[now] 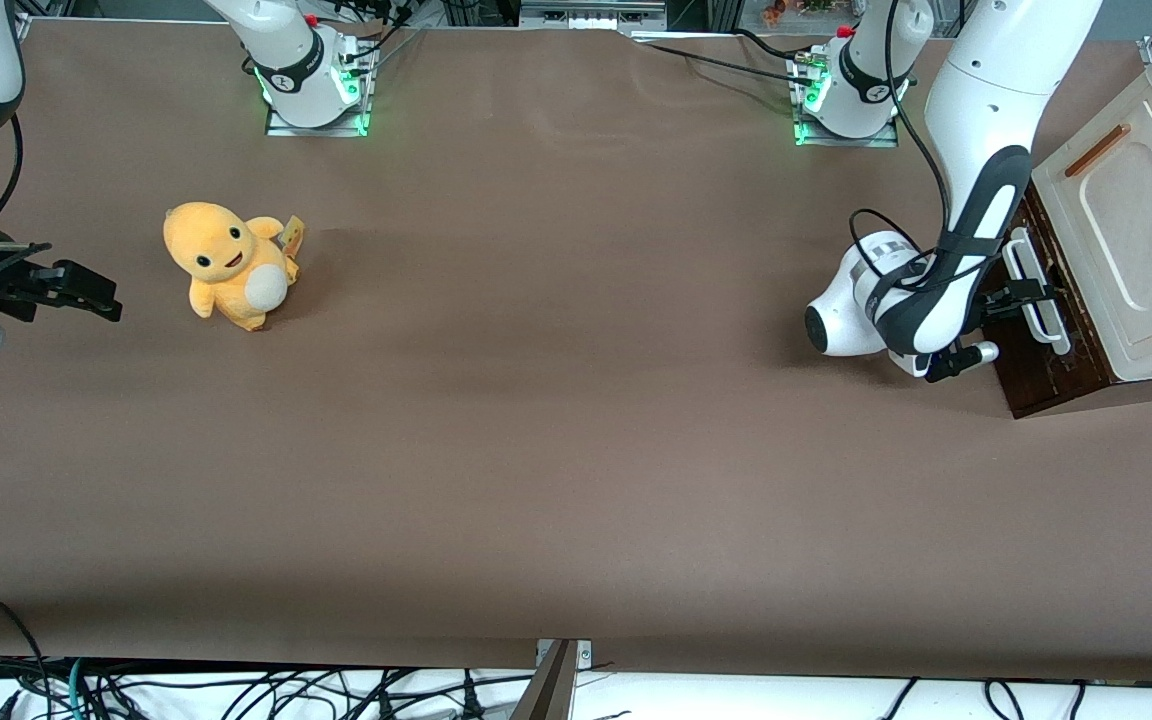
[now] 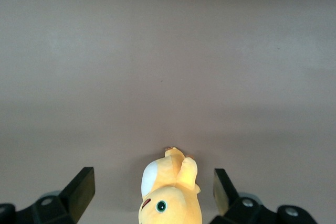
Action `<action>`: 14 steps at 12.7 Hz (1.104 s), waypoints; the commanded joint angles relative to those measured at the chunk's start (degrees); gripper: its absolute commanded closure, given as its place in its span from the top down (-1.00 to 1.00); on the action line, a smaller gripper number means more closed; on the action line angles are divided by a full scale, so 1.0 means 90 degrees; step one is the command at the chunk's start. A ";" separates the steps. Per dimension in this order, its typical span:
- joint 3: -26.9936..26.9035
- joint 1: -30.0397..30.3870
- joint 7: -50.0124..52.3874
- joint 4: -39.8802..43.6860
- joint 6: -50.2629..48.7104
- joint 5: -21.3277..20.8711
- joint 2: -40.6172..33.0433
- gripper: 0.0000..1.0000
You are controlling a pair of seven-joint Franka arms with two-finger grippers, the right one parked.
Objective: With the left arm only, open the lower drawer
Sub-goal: 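Move the open left gripper onto the white bar handle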
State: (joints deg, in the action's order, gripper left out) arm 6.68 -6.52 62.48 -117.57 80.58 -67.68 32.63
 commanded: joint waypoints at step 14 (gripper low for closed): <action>0.0029 -0.0017 0.0626 0.0358 0.0051 -0.0098 0.0261 -0.31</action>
State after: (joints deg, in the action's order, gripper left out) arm 6.86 -6.60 67.32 -115.54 81.09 -67.68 34.18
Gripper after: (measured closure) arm 0.652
